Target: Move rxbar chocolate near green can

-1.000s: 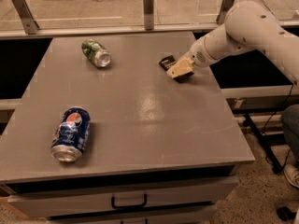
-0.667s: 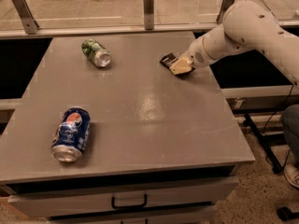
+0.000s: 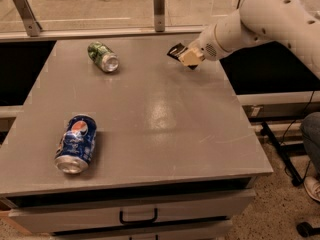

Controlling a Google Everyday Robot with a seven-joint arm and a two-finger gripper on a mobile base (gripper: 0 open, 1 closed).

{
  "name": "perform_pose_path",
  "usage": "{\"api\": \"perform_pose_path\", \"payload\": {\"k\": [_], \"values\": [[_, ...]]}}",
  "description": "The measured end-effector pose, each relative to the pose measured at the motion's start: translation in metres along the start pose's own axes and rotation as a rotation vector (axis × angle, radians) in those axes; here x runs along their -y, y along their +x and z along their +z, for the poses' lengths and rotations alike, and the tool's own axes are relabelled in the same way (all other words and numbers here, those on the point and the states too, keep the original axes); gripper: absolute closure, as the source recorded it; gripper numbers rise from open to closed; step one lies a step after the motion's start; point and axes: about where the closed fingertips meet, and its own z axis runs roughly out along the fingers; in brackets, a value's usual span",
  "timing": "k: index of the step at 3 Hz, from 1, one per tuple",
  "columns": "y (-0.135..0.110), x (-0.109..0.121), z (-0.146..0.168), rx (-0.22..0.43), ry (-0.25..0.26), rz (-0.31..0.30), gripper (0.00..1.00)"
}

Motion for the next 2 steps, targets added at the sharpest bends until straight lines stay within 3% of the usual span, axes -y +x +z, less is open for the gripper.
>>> {"api": "perform_pose_path", "payload": {"k": [1, 2], "values": [[-0.0284, -0.004, -0.0202, 0.024, 0.038, -0.053, 1.0], [-0.0306, -0.0044, -0.0222, 0.026, 0.041, -0.057, 1.0]]}}
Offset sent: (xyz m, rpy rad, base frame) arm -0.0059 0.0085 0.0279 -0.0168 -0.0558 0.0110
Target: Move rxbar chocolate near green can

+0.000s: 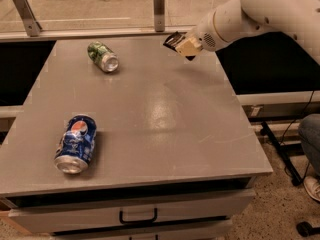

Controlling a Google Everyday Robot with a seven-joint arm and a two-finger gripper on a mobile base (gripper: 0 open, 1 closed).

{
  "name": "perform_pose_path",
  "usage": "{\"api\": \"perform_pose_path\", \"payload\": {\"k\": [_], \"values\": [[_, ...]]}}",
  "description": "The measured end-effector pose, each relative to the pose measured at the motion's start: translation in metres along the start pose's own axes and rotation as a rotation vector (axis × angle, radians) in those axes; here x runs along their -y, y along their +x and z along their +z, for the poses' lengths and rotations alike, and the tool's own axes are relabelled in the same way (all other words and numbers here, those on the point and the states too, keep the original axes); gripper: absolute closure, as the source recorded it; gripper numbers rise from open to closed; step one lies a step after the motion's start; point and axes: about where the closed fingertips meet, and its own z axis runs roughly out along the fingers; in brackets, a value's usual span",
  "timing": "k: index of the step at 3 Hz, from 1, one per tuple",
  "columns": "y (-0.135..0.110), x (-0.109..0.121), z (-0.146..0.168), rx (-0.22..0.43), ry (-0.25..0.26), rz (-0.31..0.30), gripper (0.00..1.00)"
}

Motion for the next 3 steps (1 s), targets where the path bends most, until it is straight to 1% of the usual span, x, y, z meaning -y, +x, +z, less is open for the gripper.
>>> {"api": "perform_pose_path", "payload": {"k": [1, 2, 3], "values": [[0.005, -0.016, 0.028, 0.013, -0.065, 0.001, 1.0], [0.005, -0.044, 0.071, 0.036, -0.172, 0.005, 1.0], [-0.001, -0.067, 0.098, 0.064, -0.258, 0.009, 1.0]]}}
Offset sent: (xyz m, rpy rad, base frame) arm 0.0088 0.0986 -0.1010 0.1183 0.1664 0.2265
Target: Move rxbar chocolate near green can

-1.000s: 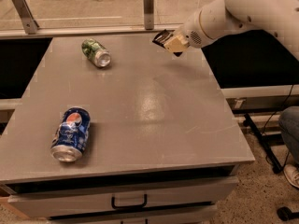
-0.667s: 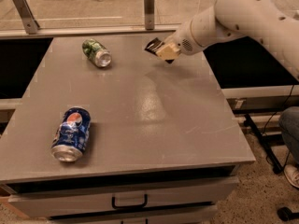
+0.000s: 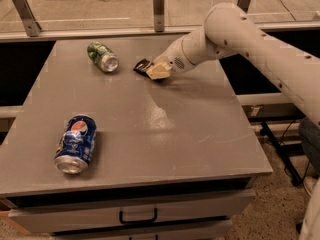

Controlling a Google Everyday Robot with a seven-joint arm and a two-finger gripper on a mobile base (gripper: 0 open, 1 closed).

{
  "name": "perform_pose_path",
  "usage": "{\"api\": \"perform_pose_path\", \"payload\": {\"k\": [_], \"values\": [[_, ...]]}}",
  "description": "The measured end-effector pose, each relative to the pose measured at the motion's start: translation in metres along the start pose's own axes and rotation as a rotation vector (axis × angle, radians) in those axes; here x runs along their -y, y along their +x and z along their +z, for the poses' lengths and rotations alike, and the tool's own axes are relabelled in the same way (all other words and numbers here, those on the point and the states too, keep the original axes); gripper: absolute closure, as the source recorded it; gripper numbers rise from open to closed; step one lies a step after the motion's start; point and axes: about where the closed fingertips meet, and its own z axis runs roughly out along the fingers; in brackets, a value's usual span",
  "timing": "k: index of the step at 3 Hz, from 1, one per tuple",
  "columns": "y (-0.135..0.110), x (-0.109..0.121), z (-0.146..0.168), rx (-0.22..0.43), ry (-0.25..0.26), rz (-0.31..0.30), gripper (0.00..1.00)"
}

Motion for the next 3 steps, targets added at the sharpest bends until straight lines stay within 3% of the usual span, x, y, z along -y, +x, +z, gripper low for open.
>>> {"api": "perform_pose_path", "payload": {"k": [1, 3], "values": [[-0.015, -0.016, 0.019, 0.033, -0.068, -0.004, 0.82], [-0.043, -0.038, 0.025, 0.076, -0.119, -0.009, 0.35]]}}
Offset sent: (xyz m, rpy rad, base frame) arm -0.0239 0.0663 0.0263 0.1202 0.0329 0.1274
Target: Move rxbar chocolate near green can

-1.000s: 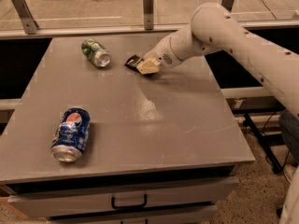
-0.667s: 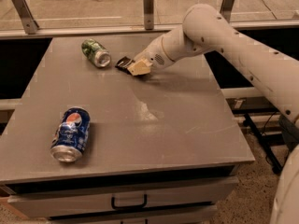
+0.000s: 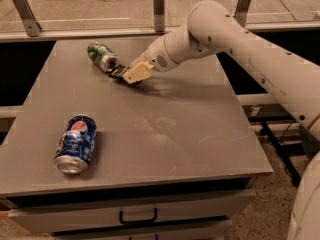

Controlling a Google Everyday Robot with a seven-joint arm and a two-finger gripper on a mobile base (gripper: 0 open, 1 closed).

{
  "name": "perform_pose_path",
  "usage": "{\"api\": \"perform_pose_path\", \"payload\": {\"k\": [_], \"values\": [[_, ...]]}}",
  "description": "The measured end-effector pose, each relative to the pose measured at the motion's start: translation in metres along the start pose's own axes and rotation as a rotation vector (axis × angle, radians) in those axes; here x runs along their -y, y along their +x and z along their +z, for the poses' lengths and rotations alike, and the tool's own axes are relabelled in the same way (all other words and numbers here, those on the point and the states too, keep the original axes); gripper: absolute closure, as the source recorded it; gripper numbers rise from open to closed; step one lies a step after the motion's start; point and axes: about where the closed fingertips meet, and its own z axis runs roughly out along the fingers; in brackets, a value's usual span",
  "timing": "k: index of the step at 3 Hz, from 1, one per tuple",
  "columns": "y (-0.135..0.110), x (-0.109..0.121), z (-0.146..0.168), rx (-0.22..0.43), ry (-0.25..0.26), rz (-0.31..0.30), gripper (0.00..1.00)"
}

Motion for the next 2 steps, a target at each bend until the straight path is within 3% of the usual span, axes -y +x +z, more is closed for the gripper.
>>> {"api": "perform_pose_path", "payload": {"k": [1, 2], "values": [[-0.0053, -0.0006, 0.0028, 0.005, -0.002, -0.003, 0.12], [-0.0113, 0.0081, -0.0037, 0.017, 0.026, -0.012, 0.0]]}}
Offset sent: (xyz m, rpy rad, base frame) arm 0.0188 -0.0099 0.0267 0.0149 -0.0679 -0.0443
